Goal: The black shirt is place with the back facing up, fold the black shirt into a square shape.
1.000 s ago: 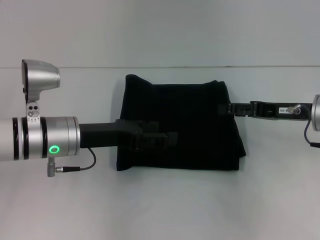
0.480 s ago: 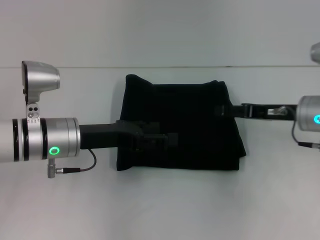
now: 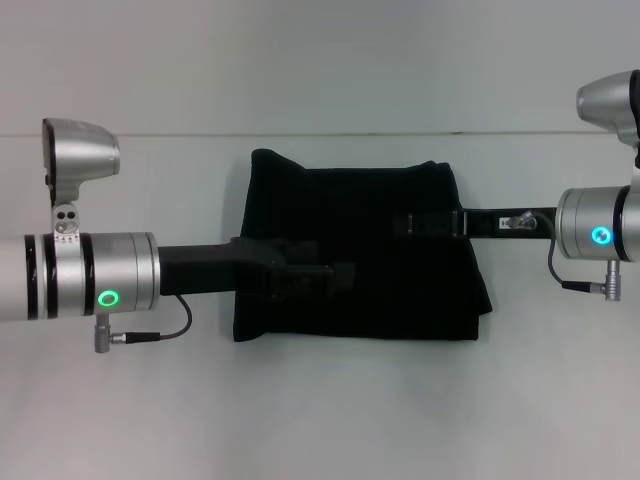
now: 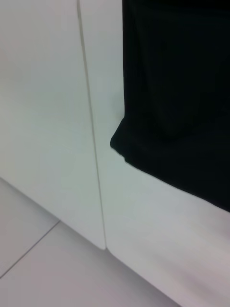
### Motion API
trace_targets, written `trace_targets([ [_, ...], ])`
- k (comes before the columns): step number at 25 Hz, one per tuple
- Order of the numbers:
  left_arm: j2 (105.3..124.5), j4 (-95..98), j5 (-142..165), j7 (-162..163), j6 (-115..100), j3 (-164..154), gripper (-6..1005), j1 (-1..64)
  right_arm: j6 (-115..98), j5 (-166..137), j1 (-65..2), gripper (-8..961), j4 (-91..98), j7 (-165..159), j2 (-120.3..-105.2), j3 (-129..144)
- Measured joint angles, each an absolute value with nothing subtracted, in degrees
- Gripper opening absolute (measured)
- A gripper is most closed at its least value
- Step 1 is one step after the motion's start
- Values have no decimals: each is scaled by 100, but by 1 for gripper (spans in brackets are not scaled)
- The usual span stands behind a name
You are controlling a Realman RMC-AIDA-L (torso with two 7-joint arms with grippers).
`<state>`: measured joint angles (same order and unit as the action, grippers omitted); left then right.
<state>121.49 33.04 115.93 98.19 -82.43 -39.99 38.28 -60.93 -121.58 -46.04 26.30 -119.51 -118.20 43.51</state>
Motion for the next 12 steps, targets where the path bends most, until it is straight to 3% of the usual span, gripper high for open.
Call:
trace_targets([
  [12, 12160, 3305, 11593, 9847, -8268, -3999, 844, 3804, -6432, -12071, -4213, 852, 3093, -11953, -11687, 3978],
])
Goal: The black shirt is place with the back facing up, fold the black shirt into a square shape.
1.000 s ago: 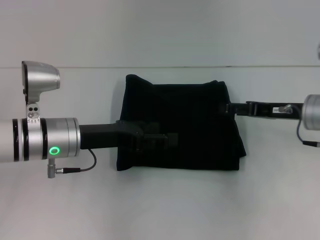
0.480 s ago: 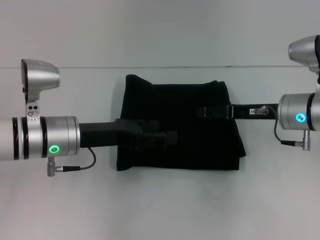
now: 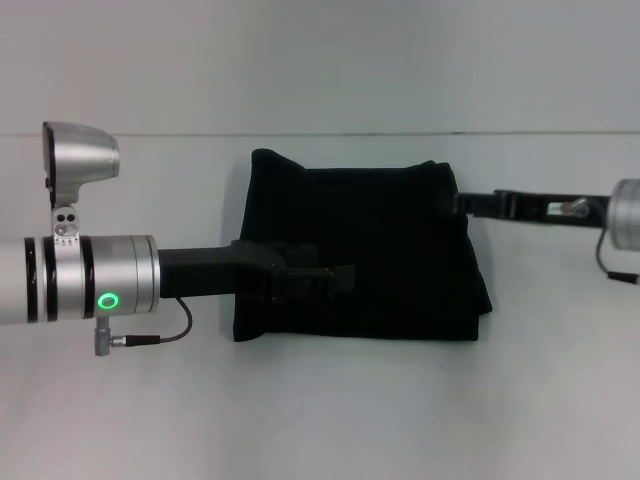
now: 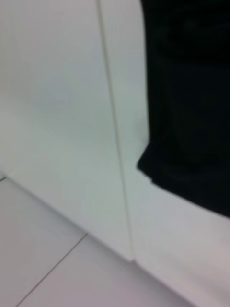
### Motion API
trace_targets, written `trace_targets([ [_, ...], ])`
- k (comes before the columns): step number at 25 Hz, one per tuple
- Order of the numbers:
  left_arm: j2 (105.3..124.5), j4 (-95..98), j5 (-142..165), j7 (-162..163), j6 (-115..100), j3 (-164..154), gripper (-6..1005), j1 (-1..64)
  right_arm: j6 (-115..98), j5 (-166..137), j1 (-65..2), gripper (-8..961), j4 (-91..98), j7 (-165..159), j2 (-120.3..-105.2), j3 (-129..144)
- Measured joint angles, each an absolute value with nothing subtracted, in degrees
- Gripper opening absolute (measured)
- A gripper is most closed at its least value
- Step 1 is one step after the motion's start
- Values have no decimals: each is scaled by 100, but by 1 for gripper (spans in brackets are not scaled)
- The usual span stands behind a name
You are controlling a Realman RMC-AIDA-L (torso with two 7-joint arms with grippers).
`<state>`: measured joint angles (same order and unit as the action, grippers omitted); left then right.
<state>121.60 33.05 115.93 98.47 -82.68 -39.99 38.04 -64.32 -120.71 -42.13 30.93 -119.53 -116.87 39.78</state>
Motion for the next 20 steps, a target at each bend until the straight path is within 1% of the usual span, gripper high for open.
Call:
trace_targets([
  [6, 12169, 3304, 11593, 9858, -8275, -3999, 844, 3797, -7210, -11870, -4121, 856, 3212, -12140, -11479, 3969],
  [7, 12172, 3304, 11593, 9859, -8277, -3999, 844, 3796, -7199, -11907, -4119, 855, 3196, -12185, -11469, 3992],
  [12, 12173, 3278, 11593, 9844, -8279, -3999, 844, 3789, -7021, -12044, -4124, 853, 3082, -12222, -11473, 4034],
  [19, 12173, 3255, 11593, 9822, -8280, -3999, 844, 3801, -7264, -11972, -4209, 851, 3088, -12049, -11552, 4024],
  [20, 12173, 3255, 11593, 9821, -8280, -3999, 844, 3802, -7325, -11944, -4227, 833, 3098, -12036, -11557, 4019],
])
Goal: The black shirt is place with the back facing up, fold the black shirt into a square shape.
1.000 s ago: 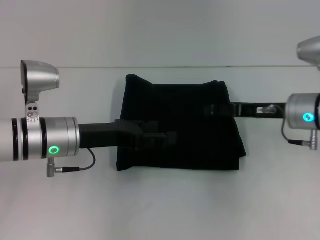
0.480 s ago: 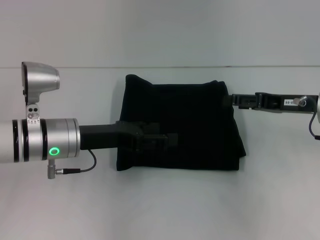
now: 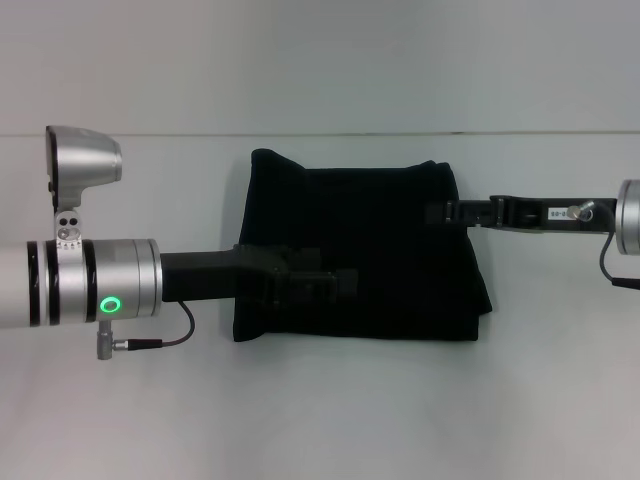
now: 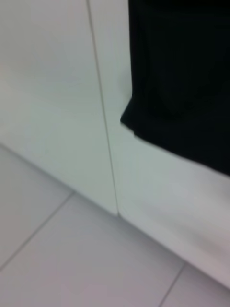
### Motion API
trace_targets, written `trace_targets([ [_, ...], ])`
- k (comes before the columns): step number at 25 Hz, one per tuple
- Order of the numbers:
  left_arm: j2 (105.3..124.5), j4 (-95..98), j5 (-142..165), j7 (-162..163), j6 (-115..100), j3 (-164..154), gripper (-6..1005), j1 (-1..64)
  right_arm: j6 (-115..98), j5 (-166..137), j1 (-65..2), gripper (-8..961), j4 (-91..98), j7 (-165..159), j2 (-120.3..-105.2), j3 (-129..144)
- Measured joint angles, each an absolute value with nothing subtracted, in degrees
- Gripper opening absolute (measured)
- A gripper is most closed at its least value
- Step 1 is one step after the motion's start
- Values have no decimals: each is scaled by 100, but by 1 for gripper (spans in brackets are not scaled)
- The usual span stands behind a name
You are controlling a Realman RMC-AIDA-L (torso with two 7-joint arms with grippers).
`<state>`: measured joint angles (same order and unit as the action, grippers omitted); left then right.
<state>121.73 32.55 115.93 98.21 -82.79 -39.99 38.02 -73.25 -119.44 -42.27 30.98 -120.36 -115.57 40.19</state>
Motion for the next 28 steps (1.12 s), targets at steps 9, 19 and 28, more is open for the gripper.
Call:
trace_targets([
  [9, 12173, 3260, 11638, 9806, -8279, -4026, 844, 3788, -6936, -11887, -4476, 674, 2731, -11397, -11666, 4105],
  [19, 12155, 3261, 11653, 9814, -8246, -4003, 843, 3789, -5362, -11887, -4591, 260, 2305, -10815, -11932, 4581],
  [28, 12139, 3255, 11655, 9830, -8214, -3999, 843, 3805, -4831, -11860, -4552, -1, 2234, -10675, -11952, 4675],
])
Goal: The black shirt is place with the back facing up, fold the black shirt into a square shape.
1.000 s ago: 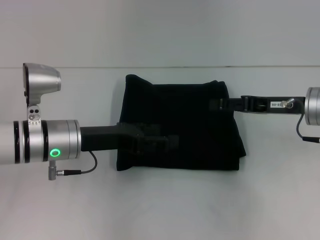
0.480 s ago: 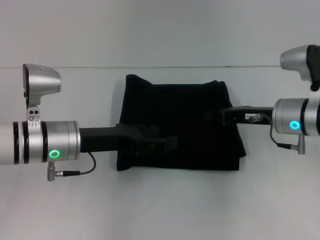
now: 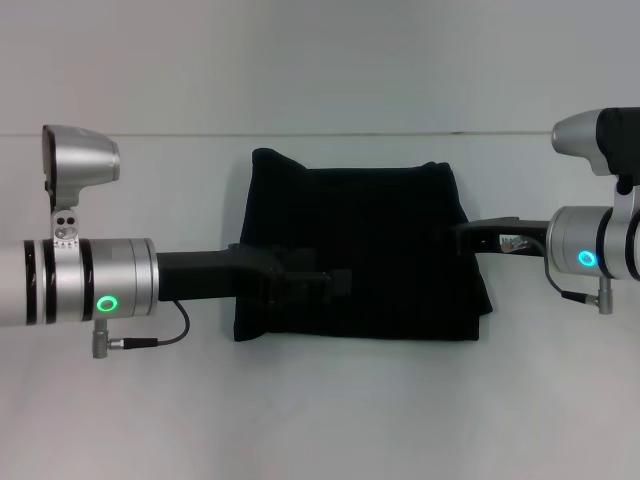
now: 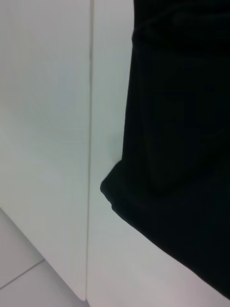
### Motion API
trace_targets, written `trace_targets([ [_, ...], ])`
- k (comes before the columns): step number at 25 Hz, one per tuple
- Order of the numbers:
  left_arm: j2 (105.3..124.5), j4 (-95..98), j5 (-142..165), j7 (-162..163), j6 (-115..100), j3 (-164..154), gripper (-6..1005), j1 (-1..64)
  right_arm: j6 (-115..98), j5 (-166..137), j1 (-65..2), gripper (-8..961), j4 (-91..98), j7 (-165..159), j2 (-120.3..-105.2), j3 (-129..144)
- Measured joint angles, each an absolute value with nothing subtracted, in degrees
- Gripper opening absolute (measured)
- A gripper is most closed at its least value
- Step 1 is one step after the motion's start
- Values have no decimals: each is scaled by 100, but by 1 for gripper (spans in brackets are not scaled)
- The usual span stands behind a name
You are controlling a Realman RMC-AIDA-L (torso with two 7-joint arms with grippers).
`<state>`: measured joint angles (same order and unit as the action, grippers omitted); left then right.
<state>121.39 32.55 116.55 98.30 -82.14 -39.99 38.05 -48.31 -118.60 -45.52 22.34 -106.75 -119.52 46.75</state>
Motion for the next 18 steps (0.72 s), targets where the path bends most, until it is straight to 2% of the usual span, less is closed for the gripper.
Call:
trace_targets([
  [8, 12136, 3251, 11655, 9842, -8216, -3998, 843, 3812, -5207, -11176, -4393, -2, 2466, -9990, -11942, 4528],
  [14, 12137, 3262, 11627, 9851, -8260, -3990, 843, 3812, -5670, -10668, -4326, -1, 2763, -9972, -11833, 4525],
  [18, 12137, 3259, 11604, 9859, -8263, -3945, 843, 3809, -5699, -10656, -4318, -1, 2836, -9971, -11818, 4501],
])
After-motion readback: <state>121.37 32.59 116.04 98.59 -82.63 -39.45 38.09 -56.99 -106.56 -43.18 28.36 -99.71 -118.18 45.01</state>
